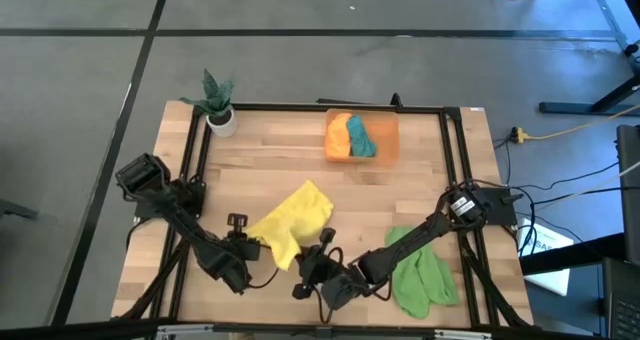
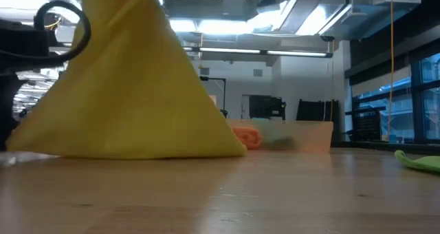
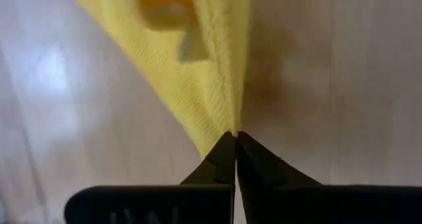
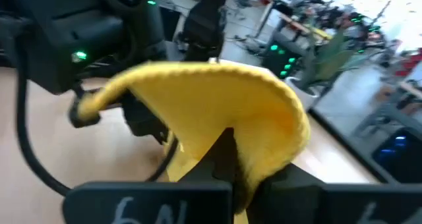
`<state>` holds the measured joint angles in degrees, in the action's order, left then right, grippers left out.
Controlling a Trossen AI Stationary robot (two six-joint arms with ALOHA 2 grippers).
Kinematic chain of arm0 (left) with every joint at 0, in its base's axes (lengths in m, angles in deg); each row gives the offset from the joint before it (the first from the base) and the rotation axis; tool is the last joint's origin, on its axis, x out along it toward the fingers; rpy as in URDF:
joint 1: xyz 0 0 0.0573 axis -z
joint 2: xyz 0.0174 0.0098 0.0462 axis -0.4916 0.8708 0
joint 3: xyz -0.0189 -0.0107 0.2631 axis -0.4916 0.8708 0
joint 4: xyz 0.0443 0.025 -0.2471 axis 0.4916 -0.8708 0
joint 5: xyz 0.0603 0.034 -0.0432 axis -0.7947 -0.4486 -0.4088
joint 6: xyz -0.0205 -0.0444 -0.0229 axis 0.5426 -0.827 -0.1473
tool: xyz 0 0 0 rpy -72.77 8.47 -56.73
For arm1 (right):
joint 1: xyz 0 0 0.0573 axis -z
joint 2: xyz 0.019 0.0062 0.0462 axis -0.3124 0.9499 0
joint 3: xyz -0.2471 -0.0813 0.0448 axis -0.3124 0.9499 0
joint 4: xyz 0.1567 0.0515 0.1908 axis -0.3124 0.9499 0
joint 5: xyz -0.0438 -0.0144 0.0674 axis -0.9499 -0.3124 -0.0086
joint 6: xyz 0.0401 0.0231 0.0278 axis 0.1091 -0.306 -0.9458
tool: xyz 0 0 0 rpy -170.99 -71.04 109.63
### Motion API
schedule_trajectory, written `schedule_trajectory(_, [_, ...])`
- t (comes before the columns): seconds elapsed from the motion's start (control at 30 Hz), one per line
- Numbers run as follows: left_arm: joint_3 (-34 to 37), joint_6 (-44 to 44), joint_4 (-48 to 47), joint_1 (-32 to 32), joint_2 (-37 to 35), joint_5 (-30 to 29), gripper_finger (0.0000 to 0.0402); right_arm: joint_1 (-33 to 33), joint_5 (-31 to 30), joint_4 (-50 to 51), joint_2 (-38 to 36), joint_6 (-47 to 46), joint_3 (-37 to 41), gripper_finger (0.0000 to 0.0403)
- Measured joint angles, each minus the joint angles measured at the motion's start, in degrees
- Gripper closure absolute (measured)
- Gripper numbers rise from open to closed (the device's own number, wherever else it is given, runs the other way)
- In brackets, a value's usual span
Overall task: Roll microfiber towels into tight, uniform cylinder then place into a basket
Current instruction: Roll the yellow microfiber towel
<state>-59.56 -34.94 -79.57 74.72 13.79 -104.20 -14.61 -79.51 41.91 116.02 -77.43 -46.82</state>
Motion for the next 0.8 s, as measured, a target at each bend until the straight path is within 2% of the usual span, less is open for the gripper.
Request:
schedule_trajectory(0.17, [-2.84,-1.03,-4.75,1.01,0.00,-0.22,0.0401,-0.50,-0.71,3.40,0.00,-0.27,-2.78,0.0390])
schedule_trajectory(0.4, [-8.59,-1.98,-15.91,1.99,0.00,-1.44,0.0401,-0.50,4.63,4.41,0.00,-3.34,-2.90,0.0379])
schedule_trajectory(0.63, [-12.30,-2.75,-21.75,1.99,-0.02,-1.34,0.0401,-1.01,4.85,4.66,0.00,-2.88,-2.88,0.0306])
schedule_trajectory(0.8, [-15.76,-2.92,-26.71,1.99,-0.02,-3.51,0.0401,-2.04,5.05,4.94,0.00,3.75,-2.88,0.0259])
